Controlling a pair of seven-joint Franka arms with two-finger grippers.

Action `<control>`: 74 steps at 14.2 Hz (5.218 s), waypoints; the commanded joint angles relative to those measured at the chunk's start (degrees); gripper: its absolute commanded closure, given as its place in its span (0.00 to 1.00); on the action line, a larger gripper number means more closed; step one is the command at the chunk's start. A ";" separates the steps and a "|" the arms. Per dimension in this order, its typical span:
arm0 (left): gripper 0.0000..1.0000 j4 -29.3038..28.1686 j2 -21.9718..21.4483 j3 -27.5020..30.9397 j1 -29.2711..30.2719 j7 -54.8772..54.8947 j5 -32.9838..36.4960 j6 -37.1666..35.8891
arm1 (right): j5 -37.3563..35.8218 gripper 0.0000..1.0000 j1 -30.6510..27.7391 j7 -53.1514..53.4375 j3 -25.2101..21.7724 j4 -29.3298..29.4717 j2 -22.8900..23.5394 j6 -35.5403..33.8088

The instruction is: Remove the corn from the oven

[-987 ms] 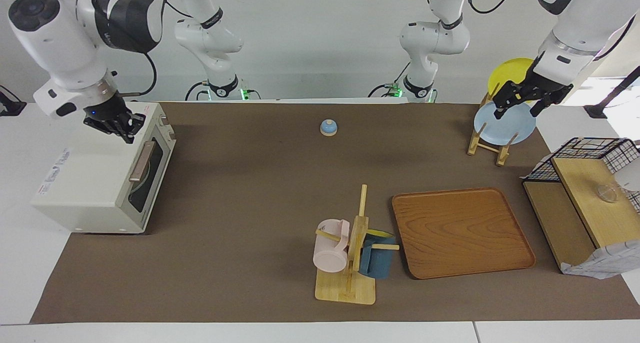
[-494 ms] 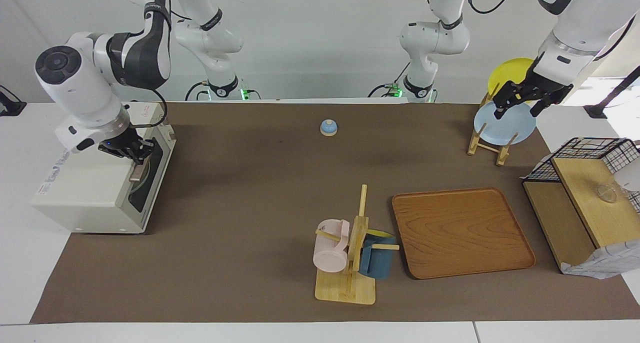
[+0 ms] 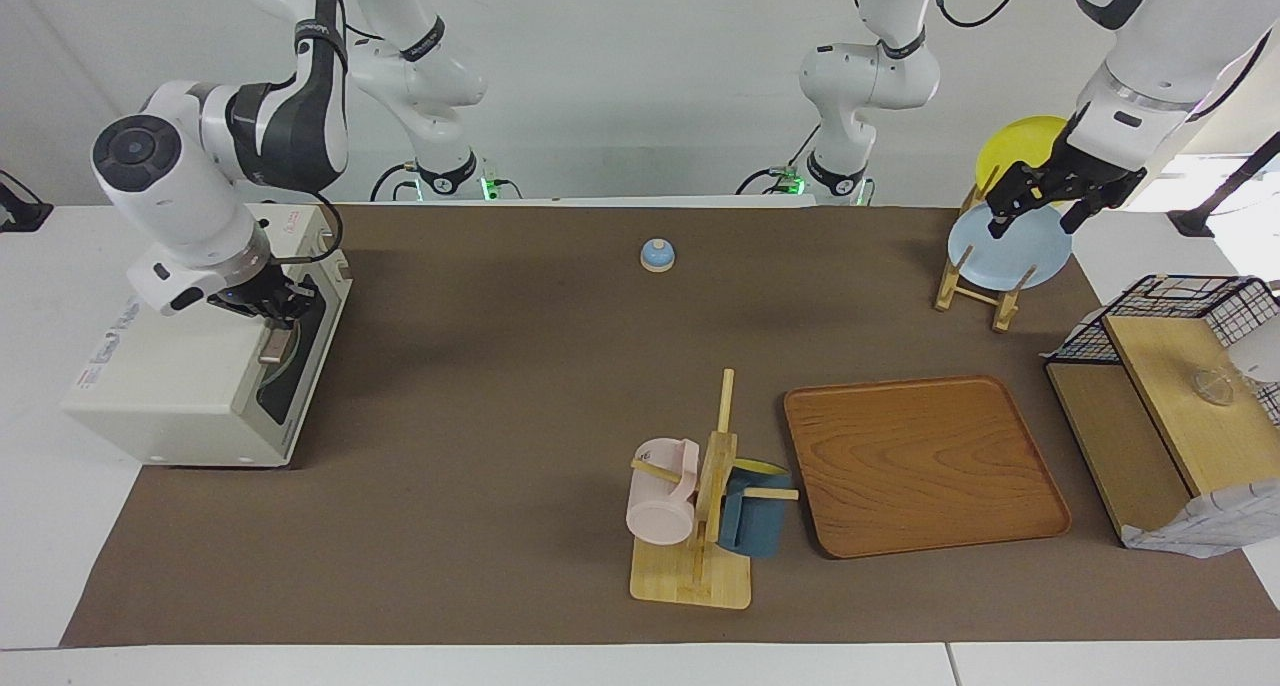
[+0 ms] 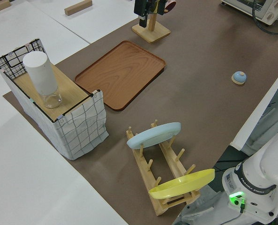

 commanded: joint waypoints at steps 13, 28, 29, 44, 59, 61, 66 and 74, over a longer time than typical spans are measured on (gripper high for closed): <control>0.00 -0.78 -0.99 -0.34 0.73 0.54 -0.19 0.50 | 0.57 1.00 9.25 9.29 0.63 -6.70 11.50 22.09; 0.00 -0.78 -0.99 -0.34 0.73 0.54 -0.10 0.50 | 8.76 0.42 7.24 19.75 0.28 -3.71 3.25 5.85; 0.00 -0.78 -0.99 -0.34 0.73 0.54 -0.10 0.50 | 7.62 0.42 6.62 19.49 0.28 -4.84 2.90 6.10; 0.00 -0.78 -0.99 -0.34 0.73 0.54 -0.10 0.50 | -3.52 0.99 4.49 9.73 0.46 -13.64 2.10 16.04; 0.00 -0.78 -0.99 -0.34 0.73 0.54 -0.19 0.50 | 0.40 1.00 46.67 56.81 0.81 37.95 36.63 -0.88; 0.00 -0.78 -0.99 -0.34 0.73 0.54 -0.19 0.50 | 1.10 1.00 48.53 61.12 1.16 37.95 38.83 2.66; 0.00 -2.35 -1.86 -0.25 1.52 0.10 -0.10 0.76 | 5.76 0.44 47.58 63.08 2.21 39.62 37.01 2.26; 0.00 -28.21 1.09 -2.71 -24.11 -20.45 -0.72 37.82 | 5.59 0.76 23.25 31.29 2.21 9.36 13.28 2.90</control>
